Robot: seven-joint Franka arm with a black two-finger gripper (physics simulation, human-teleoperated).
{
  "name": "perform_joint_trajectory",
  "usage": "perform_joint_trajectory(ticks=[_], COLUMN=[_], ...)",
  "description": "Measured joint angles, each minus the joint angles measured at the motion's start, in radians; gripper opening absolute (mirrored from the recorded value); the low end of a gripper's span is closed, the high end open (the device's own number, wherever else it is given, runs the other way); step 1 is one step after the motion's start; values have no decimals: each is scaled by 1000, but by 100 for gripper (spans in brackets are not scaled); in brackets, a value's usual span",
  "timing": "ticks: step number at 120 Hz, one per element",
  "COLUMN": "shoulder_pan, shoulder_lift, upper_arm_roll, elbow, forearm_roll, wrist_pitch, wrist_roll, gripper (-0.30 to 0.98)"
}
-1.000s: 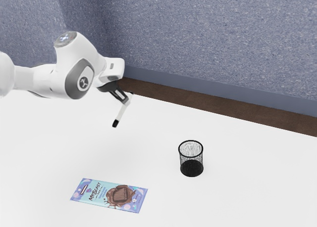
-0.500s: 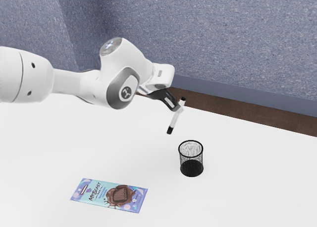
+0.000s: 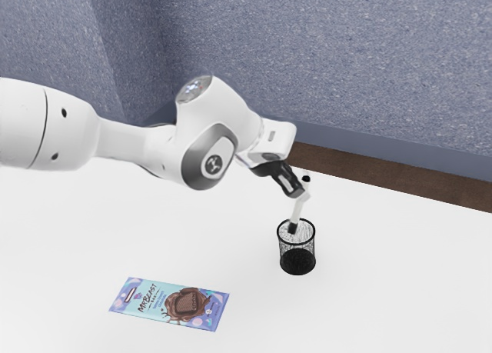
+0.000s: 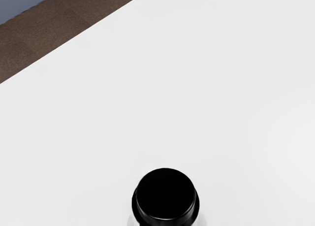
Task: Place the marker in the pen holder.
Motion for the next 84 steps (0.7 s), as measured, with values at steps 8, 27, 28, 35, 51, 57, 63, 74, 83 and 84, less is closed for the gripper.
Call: perform_joint_trajectory(ticks=[8,27,28,35,51,57,63,74,83,84], shoulder_pan=[-1,0,0,0,-1,-1,0,5,3,3], shoulder_lift=[6,30,30,35,64,62,46,21,-78,-89], upper_arm_roll=[-4,-6,-6,-6,25,85,166,324,429,439], elbow=[0,5,5,7,27,117,210,411,438,434], forearm_roll=[0,-6,-7,-9,-12,-7,12,63,98,101], wrist_pitch=[0,-2,-2,-3,-38,-139,-268,-530,-709,-725], wrist_roll=[-1,6,7,11,8,4,-8,-51,-89,-93], gripper=[-7,19,21,33,49,53,56,61,63,63])
